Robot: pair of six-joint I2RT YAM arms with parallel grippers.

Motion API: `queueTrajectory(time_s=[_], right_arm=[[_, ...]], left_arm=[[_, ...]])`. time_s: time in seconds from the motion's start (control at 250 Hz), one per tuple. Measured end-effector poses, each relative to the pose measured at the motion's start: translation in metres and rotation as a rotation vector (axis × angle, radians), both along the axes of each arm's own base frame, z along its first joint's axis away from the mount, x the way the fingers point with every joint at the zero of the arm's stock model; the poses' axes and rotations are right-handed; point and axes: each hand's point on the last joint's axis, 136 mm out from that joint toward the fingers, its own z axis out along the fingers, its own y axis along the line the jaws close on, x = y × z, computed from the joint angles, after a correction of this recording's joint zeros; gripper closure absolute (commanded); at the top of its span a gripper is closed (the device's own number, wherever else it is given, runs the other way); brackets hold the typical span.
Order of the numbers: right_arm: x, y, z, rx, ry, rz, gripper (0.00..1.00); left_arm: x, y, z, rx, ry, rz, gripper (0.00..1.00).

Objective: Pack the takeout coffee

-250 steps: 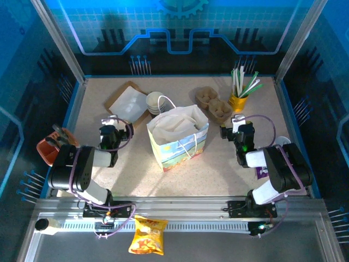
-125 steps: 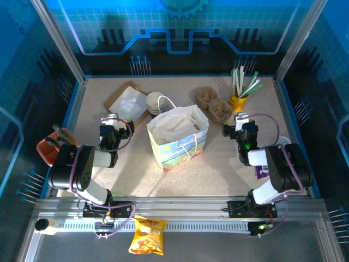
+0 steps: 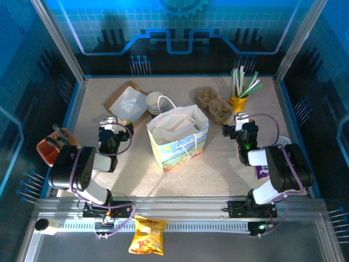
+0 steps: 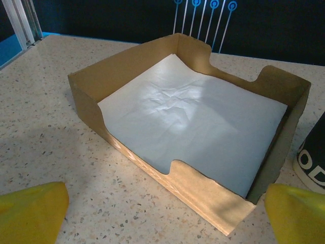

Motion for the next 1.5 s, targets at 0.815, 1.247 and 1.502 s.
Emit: queueTrajectory(time_s=[0.815,1.247,1.502], right_arm=[[0.000,0.000,0.000,0.000,0.000,0.000,0.01],[0.000,0.000,0.000,0.000,0.000,0.000,0.01],[0.000,0.000,0.000,0.000,0.000,0.000,0.01]], left_arm=[[-0.015,0.000,-0.001,0.001,-0.051,0.000,0.00],[-0.014,0.000,0.010,0.001,-0.104,0.000,0.00],[-0.014,0.000,0.011,0.002,-0.106,-0.001,0.00]])
